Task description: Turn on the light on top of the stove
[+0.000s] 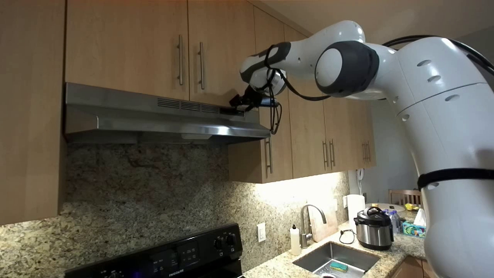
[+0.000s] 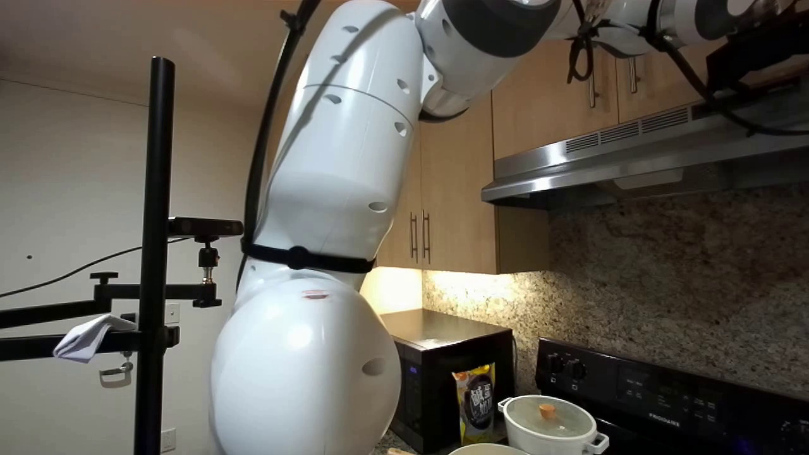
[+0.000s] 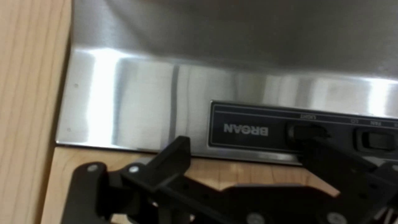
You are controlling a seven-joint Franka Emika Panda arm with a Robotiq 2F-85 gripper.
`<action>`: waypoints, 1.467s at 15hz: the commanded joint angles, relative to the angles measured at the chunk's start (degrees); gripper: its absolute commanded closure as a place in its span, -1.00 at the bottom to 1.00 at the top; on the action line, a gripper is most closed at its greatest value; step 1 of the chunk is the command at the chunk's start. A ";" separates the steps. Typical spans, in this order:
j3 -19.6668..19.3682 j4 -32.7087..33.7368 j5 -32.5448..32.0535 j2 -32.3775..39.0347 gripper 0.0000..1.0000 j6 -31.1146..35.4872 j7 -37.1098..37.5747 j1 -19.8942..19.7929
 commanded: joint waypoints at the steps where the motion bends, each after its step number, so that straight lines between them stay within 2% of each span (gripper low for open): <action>1: -0.09 -1.47 1.48 -1.26 -1.00 0.53 -0.22 -0.75; 11: 0.54 -5.21 1.60 -3.90 -1.00 0.45 0.12 0.06; 22: 0.08 -15.34 -1.09 -9.38 -1.00 3.10 2.43 2.42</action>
